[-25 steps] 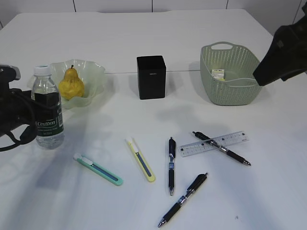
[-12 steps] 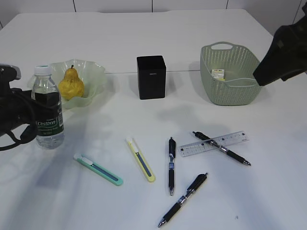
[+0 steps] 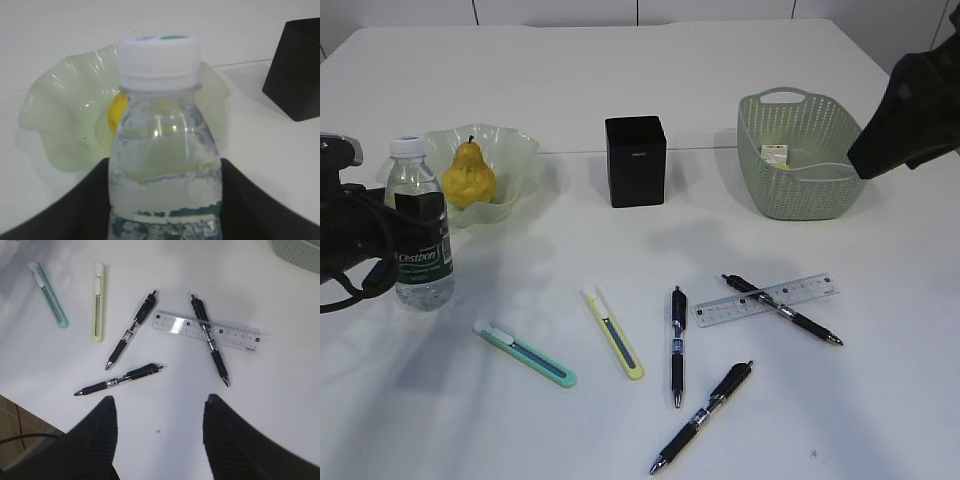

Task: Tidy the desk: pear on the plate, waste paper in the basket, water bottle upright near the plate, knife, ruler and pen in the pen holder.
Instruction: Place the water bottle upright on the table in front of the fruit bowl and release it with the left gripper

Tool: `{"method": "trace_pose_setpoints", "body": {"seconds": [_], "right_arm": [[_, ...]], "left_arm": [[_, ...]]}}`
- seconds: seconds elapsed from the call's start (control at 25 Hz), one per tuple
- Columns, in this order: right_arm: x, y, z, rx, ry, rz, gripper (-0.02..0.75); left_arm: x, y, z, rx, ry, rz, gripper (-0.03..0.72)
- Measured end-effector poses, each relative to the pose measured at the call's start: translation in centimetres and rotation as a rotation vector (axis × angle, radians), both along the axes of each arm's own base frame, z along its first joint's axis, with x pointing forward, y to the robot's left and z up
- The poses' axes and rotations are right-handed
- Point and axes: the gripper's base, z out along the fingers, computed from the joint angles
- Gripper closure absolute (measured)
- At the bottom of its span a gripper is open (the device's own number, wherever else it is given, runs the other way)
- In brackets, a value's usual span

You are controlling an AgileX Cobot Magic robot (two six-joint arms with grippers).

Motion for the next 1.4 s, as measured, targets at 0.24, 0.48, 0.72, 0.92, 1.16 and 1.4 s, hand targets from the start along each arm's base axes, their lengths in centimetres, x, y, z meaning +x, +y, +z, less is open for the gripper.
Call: {"method": "trace_pose_setpoints", "body": {"seconds": [0.24,0.48,0.72,0.92,1.16,1.4], "right_arm": [[0.0,0.0,0.0,0.000,0.000,0.001,0.297],[0.0,0.0,0.0,0.000,-0.002,0.000,0.297],[0.0,0.0,0.0,0.000,-0.002,0.000,0.297],[0.0,0.0,0.0,0.000,-0.002,0.000,0.297],[0.0,0.0,0.0,0.003,-0.004,-0.001,0.297],[0.0,0.0,0.0,0.004,-0.004,0.001,0.297]], "left_arm": [[0.1,0.0,0.0,0.000,0.010,0.001,0.260],[0.1,0.0,-0.1,-0.009,0.027,0.005,0.229],[0.0,0.0,-0.3,-0.027,0.049,0.012,0.214],[0.0,0.0,-0.4,-0.026,0.066,0.011,0.197],[-0.6,0.1,-1.5,-0.005,0.184,0.014,0.131],[-0.9,0.2,-2.0,0.003,0.244,0.018,0.125]]}}
